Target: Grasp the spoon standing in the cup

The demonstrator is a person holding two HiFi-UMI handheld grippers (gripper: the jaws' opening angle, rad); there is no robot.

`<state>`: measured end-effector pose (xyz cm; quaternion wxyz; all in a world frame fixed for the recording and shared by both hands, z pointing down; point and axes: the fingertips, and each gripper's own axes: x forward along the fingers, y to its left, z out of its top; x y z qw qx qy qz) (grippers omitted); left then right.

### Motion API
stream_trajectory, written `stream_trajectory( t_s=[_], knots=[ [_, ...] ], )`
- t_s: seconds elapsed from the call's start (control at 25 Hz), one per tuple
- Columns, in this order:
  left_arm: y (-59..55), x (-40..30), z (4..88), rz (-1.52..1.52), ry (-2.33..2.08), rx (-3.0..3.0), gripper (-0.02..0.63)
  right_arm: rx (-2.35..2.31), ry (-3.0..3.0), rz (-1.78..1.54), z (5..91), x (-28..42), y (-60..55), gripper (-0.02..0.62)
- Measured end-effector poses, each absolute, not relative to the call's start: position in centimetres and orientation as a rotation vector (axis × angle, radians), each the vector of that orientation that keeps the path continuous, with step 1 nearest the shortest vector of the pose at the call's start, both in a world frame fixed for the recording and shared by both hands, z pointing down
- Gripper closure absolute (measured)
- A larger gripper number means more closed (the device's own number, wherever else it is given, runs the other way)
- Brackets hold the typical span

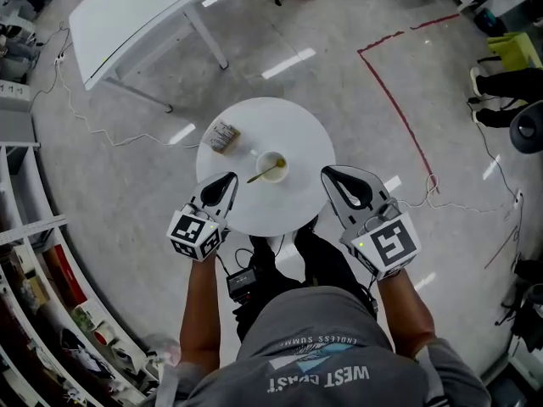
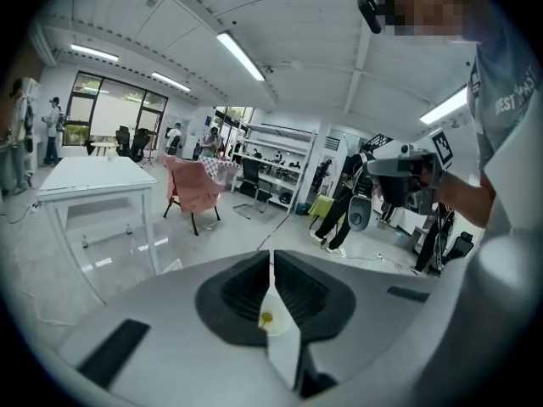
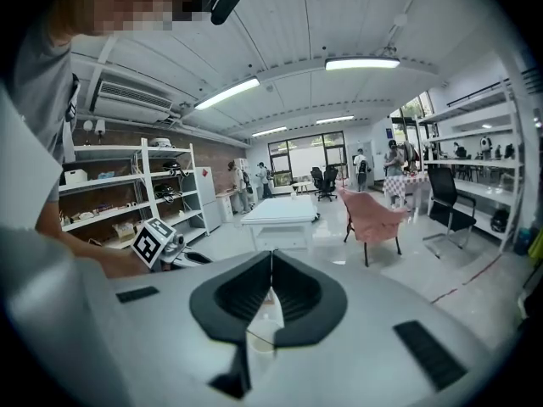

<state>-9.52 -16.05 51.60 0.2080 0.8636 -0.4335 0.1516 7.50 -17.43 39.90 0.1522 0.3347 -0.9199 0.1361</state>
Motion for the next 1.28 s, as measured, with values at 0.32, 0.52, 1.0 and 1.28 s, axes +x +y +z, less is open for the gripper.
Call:
stream_trajectory(
  t_s=[0.32,0.52,1.0,1.28],
  knots=[
    [-15.6,-9.6,56.5,0.451,-1.174,2.317,0.534,0.948,-2.624,0.441,41.9,7.2,-17.4,0.594],
    [-15.1,-9.1,59.9,0.47,-1.15,2.263,0.47,0.944,-2.57,0.467,43.2,7.5,-17.5,0.594],
    [-14.5,-8.5,64.3,0.482,-1.136,2.221,0.414,0.921,-2.558,0.521,45.9,7.7,-16.4,0.594],
    [-14.2,-8.1,65.8,0.473,-1.119,2.202,0.454,0.92,-2.544,0.546,46.9,7.6,-16.2,0.592]
  ],
)
